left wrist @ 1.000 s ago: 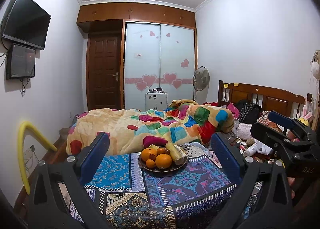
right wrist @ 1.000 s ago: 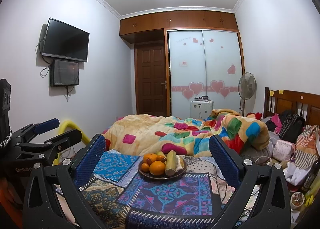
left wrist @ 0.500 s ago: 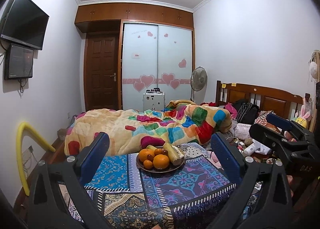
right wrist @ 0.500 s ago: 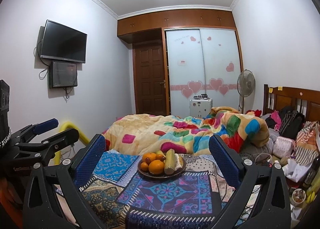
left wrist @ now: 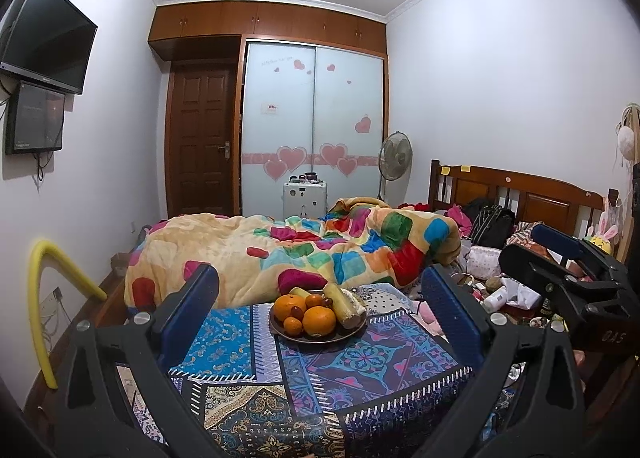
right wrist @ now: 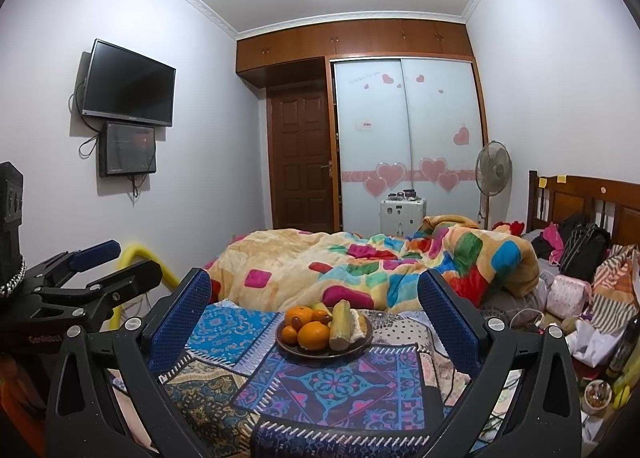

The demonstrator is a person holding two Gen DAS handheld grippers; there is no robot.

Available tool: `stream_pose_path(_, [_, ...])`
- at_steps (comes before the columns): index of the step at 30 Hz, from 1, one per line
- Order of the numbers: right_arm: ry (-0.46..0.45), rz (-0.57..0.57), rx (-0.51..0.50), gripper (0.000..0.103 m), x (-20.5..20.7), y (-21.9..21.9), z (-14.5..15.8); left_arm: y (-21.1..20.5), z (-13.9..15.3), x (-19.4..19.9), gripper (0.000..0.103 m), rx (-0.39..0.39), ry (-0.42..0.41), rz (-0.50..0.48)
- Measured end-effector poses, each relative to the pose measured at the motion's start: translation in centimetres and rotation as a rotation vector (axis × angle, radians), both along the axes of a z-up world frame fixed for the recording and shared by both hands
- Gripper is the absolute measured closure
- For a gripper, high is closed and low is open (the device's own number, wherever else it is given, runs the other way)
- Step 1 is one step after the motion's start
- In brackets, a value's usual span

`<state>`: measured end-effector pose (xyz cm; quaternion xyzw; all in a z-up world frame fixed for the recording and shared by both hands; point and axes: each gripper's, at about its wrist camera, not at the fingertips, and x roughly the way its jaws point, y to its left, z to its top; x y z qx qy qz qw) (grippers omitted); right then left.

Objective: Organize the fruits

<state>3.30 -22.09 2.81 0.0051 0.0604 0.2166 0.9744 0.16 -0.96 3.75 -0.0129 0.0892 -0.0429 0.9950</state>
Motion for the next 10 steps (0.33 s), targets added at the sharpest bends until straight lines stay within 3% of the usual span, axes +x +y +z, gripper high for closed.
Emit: stream_pose_path(10, [0.001, 0.005, -0.019, 0.000, 0.43, 0.46, -0.15, 0.14, -0.11, 0.09, 0.000, -0.005, 0.011, -0.003])
